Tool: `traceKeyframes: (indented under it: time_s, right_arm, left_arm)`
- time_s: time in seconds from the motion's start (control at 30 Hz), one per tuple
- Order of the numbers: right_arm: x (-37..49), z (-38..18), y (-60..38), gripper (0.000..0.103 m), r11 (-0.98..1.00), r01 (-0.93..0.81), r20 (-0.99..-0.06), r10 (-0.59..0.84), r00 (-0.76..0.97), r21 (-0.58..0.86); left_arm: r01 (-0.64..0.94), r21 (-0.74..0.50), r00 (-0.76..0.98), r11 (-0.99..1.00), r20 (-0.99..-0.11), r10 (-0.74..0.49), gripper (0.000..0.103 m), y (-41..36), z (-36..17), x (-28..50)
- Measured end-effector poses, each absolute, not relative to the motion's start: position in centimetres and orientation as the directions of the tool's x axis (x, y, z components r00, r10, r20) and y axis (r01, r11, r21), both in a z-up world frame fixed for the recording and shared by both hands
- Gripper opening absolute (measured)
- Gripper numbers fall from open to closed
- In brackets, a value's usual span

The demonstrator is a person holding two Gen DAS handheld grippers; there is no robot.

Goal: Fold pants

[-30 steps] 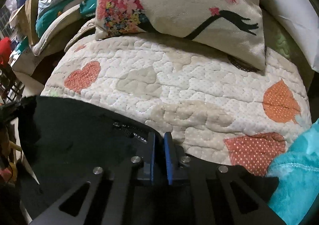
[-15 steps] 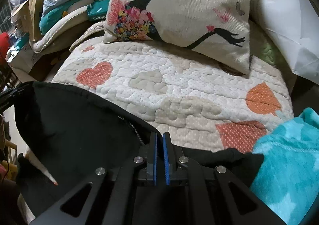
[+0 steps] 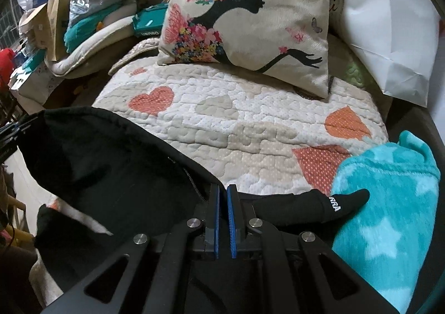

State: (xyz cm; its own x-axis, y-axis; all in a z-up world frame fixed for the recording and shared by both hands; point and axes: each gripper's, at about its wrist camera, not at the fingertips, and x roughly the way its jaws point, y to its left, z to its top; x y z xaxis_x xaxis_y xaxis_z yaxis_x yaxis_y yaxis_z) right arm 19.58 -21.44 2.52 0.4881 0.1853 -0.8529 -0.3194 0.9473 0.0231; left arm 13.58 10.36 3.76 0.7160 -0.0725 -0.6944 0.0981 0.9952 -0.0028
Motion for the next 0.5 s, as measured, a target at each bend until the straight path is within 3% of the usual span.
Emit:
traceKeyframes:
  time_s: [0.5]
  right_arm:
    - [9.3, 2.6, -23.3, 0.006, 0.942, -0.321, -0.84, 0.254, 0.479, 0.102]
  left_arm:
    - [0.098, 0.092, 0.688, 0.991, -0.726, 0.0, 0.015, 8.7, 1.1, 4.6]
